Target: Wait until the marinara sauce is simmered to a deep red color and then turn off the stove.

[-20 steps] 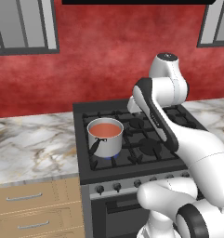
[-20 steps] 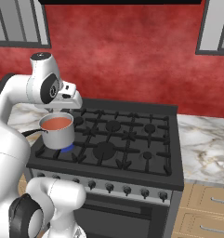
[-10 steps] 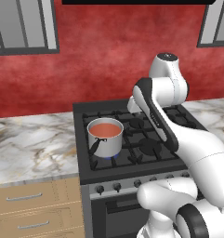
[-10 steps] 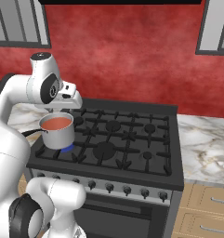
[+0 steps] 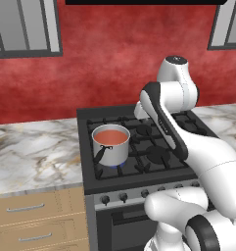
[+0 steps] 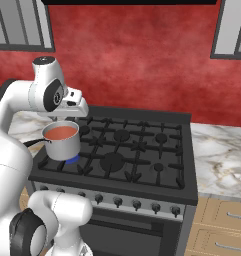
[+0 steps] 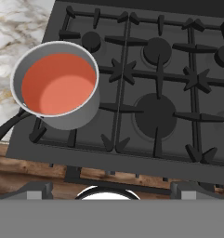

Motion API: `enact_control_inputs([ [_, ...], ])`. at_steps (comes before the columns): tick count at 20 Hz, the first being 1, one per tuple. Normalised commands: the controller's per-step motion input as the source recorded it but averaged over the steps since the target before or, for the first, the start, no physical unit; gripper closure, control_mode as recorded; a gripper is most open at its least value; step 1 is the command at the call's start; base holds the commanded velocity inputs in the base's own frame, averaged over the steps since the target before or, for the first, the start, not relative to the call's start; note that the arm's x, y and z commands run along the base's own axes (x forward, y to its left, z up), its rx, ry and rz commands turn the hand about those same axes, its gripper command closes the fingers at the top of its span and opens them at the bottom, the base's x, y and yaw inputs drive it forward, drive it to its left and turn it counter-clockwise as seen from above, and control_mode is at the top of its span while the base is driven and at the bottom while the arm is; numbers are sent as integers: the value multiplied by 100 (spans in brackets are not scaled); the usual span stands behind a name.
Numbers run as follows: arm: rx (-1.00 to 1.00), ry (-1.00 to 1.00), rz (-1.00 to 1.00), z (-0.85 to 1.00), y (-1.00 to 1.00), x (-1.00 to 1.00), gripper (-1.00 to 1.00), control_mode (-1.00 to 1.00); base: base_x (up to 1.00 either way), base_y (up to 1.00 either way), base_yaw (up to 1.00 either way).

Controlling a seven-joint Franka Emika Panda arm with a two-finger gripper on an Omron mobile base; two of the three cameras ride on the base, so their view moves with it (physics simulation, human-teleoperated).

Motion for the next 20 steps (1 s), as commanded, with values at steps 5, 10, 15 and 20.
enact_control_inputs([
  [5,0,0,0,0,0,0,-100,-100,0,0,0],
  [10,0,0,0,0,0,0,-100,-100,0,0,0],
  [15,0,0,0,0,0,0,-100,-100,0,0,0],
  [20,0,0,0,0,0,0,-100,-100,0,0,0],
])
